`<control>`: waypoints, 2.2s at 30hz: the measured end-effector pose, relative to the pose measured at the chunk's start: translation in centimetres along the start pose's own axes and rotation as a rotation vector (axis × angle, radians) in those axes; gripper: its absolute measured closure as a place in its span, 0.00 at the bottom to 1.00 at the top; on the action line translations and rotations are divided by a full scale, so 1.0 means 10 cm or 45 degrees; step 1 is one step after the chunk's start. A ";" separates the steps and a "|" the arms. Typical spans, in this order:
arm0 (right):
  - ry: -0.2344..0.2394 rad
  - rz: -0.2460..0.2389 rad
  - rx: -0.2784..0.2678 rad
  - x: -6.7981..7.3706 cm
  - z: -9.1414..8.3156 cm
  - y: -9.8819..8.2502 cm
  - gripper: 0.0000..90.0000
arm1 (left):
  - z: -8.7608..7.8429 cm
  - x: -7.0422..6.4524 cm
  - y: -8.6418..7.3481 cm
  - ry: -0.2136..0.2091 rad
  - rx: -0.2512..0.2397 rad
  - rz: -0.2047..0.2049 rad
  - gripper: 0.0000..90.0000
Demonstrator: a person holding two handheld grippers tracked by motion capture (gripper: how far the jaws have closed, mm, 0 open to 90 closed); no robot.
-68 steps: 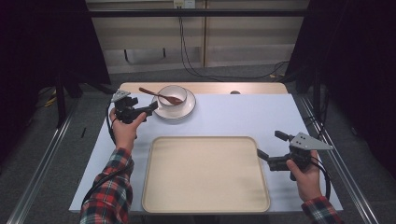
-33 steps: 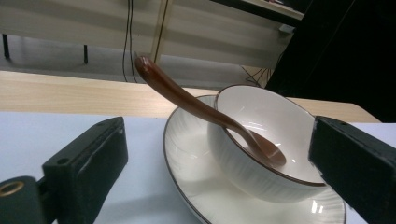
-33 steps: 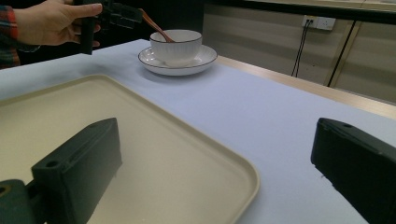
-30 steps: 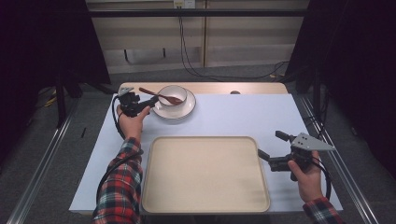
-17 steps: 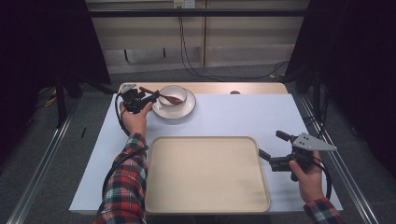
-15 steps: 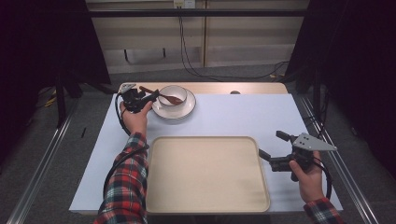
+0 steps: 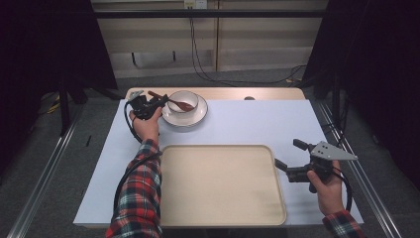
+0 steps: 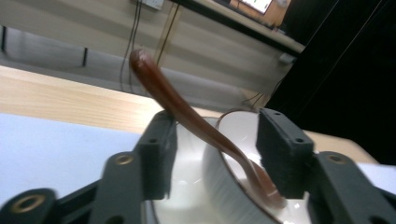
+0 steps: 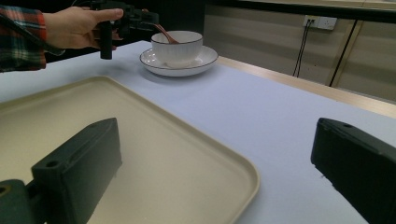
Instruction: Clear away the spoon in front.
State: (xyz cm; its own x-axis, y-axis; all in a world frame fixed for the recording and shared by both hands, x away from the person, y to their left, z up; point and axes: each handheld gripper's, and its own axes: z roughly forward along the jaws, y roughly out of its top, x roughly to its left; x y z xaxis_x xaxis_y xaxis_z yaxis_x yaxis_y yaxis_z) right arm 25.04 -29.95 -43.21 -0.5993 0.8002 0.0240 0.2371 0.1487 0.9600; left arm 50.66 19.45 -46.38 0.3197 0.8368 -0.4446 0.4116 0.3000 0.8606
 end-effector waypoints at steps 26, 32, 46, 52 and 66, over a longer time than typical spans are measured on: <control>-0.010 0.007 -0.019 -0.02 -0.03 0.01 0.02 | -0.04 -0.33 0.18 -0.162 -0.102 0.051 0.93; -0.013 0.007 -0.022 -0.02 -0.03 0.02 0.02 | -0.08 -0.36 0.24 -0.166 -0.108 0.059 0.94; -0.011 0.006 -0.019 -0.02 -0.02 0.01 0.02 | -0.25 -0.38 0.41 -0.209 -0.142 0.049 0.94; -0.010 0.005 -0.016 -0.02 -0.02 0.01 0.02 | -0.33 -0.39 0.50 -0.224 -0.133 0.079 0.94; -0.002 -0.005 -0.004 -0.01 -0.01 0.00 0.02 | -0.48 -0.38 0.60 -0.248 -0.102 0.076 0.94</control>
State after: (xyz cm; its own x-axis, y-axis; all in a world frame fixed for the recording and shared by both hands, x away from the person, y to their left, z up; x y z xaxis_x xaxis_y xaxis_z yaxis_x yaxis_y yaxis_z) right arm 25.05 -30.06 -43.20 -0.5989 0.8005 0.0202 0.2327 0.1499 0.9609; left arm 47.80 20.32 -38.30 0.5037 0.7520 -0.4253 0.3207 0.2944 0.9003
